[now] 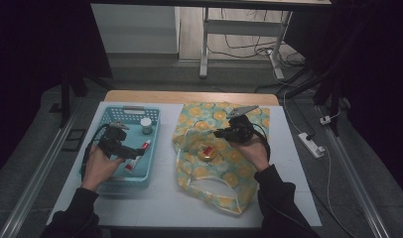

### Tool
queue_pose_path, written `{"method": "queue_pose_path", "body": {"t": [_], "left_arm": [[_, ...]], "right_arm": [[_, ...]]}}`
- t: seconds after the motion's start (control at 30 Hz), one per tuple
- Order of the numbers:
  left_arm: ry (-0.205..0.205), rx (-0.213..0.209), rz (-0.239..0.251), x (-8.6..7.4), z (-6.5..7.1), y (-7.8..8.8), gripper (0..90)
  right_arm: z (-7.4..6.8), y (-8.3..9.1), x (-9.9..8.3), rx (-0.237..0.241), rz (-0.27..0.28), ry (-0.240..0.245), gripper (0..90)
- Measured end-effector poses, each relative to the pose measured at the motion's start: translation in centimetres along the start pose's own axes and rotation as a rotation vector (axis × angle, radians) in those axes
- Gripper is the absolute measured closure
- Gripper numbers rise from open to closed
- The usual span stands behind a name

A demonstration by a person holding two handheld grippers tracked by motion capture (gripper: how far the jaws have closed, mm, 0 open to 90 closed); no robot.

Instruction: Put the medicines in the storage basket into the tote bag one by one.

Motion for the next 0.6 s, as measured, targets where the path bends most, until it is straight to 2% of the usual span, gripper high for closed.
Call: {"method": "queue_pose_path", "body": {"t": [0.1, 0.2, 0.43, 0.6], "left_arm": [[0.010, -0.006, -0.018, -0.1, -0.4, -0.7, 0.0], [0.009, -0.011, -0.057, -0.2, -0.7, -1.6, 0.0], [-0.009, -0.026, -0.147, -0.1, -0.8, -3.2, 0.0], [0.003, -0.040, -0.188, -0.3, -1.0, -3.9, 0.0]], "right_arm": [[0.0, 0.0, 0.0, -0.001, -0.002, 0.001, 90.0], [0.0, 0.0, 0.0, 0.000, -0.002, 0.002, 90.0], [-0.1, 0.0, 0.0, 0.001, 0.001, 0.002, 90.0], [-0.1, 0.0, 0.0, -0.002, -0.001, 0.004, 90.0]]}}
Point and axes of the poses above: each handheld gripper's, and its own axes: y roughly backward along the jaws, x roughly out of its top, z roughly to its right, the point moved 3 cm from there along -y, roughly forward along the jaws, and after that the axes turned 13 degrees about -y, right-handed, at the moved point
